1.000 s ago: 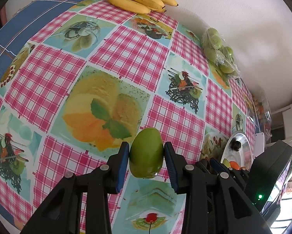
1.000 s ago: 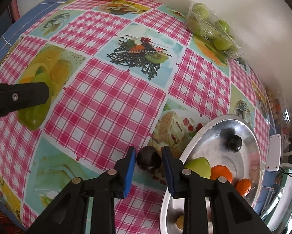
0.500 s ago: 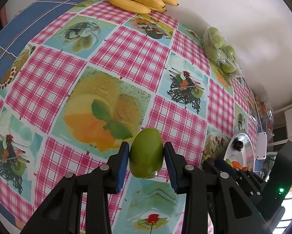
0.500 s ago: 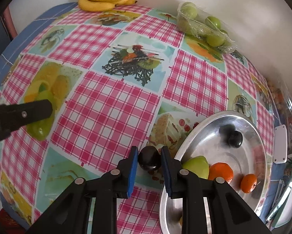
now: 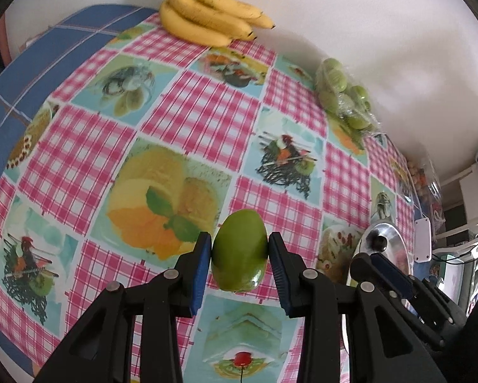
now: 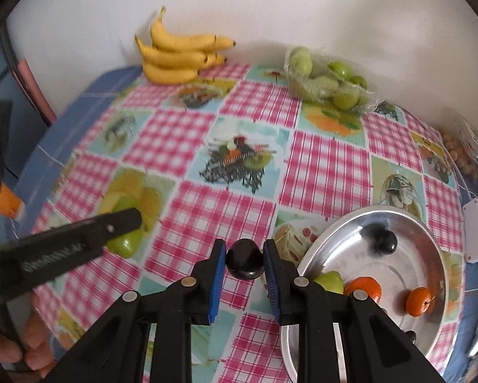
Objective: Organize fruits
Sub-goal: 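Carry the held mango and plum over the steel plate, then open the left gripper over the plate while the right gripper releases the plum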
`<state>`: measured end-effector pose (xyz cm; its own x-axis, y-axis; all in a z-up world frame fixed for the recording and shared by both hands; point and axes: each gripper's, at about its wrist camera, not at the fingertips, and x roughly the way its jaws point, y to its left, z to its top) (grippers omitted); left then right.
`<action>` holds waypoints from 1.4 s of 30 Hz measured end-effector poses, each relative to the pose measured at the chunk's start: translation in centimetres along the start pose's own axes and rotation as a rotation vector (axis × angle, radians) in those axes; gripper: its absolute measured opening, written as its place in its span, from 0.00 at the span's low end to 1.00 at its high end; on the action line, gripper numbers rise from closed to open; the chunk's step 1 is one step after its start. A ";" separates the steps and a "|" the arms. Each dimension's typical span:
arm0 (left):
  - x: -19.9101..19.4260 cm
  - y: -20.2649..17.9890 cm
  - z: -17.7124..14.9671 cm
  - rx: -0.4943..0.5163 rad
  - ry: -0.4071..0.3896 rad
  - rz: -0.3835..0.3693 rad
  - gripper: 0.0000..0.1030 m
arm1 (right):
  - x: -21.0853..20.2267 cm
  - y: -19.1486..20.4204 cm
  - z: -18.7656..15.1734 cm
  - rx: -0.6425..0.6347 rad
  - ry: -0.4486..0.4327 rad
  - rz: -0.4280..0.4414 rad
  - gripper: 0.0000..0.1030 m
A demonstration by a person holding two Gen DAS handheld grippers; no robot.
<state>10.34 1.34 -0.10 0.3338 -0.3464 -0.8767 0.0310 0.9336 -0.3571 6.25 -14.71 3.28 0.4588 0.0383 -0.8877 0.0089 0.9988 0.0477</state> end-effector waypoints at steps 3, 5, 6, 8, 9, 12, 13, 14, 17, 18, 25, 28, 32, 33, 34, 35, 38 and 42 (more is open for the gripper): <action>-0.4 -0.9 -0.1 0.025 -0.010 0.000 0.37 | -0.8 -0.8 0.0 0.030 -0.021 0.018 0.25; -0.4 -1.9 -0.2 0.053 -0.013 0.005 0.37 | -0.7 -1.8 -0.1 0.058 -0.016 0.017 0.25; -0.4 -2.4 -0.3 0.070 -0.013 0.003 0.37 | -0.8 -2.5 -0.2 0.077 -0.015 0.012 0.25; -0.3 -3.7 -0.6 0.105 -0.009 -0.006 0.37 | -0.8 -4.3 -0.5 0.127 -0.011 -0.002 0.25; -0.3 -4.4 -0.8 0.123 -0.006 -0.012 0.37 | -0.9 -5.2 -0.7 0.146 -0.012 -0.009 0.25; -0.1 -6.9 -1.8 0.189 0.009 -0.042 0.37 | -1.4 -8.2 -1.4 0.216 -0.014 -0.040 0.25; 0.0 -7.7 -2.2 0.210 0.016 -0.054 0.37 | -1.5 -9.1 -1.7 0.238 -0.015 -0.050 0.25; 0.1 -8.6 -2.6 0.233 0.024 -0.067 0.37 | -1.7 -9.9 -2.0 0.256 -0.015 -0.057 0.25; 0.5 -11.1 -4.0 0.294 0.048 -0.093 0.37 | -2.2 -12.3 -2.9 0.305 -0.017 -0.079 0.25; 0.6 -11.8 -4.4 0.312 0.055 -0.098 0.37 | -2.4 -12.9 -3.1 0.316 -0.019 -0.086 0.25; 2.2 -15.6 -7.3 0.424 0.114 -0.113 0.37 | -3.2 -16.7 -4.9 0.393 -0.020 -0.117 0.25; 2.6 -16.6 -8.3 0.464 0.126 -0.101 0.37 | -3.1 -17.5 -5.3 0.415 -0.012 -0.110 0.25; 3.6 -17.5 -9.4 0.506 0.147 -0.069 0.37 | -2.1 -17.5 -5.6 0.412 0.016 -0.096 0.25; 3.8 -17.6 -9.6 0.512 0.150 -0.064 0.37 | -1.6 -17.5 -5.7 0.412 0.031 -0.093 0.25; 4.0 -17.7 -9.7 0.519 0.153 -0.058 0.37 | -1.3 -17.5 -5.8 0.411 0.040 -0.095 0.25; 4.1 -17.8 -9.8 0.523 0.155 -0.054 0.37 | -1.0 -17.5 -5.9 0.411 0.051 -0.099 0.25; 4.4 -17.9 -10.0 0.532 0.157 -0.045 0.37 | -0.3 -17.6 -6.1 0.411 0.071 -0.108 0.25; 5.0 -18.1 -10.1 0.531 0.165 -0.035 0.37 | 0.4 -17.7 -6.3 0.415 0.095 -0.111 0.25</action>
<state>1.91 -18.24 -1.29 0.1729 -0.3479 -0.9214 0.5246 0.8243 -0.2128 0.72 -32.20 -0.84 0.3513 -0.0471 -0.9351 0.4187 0.9012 0.1120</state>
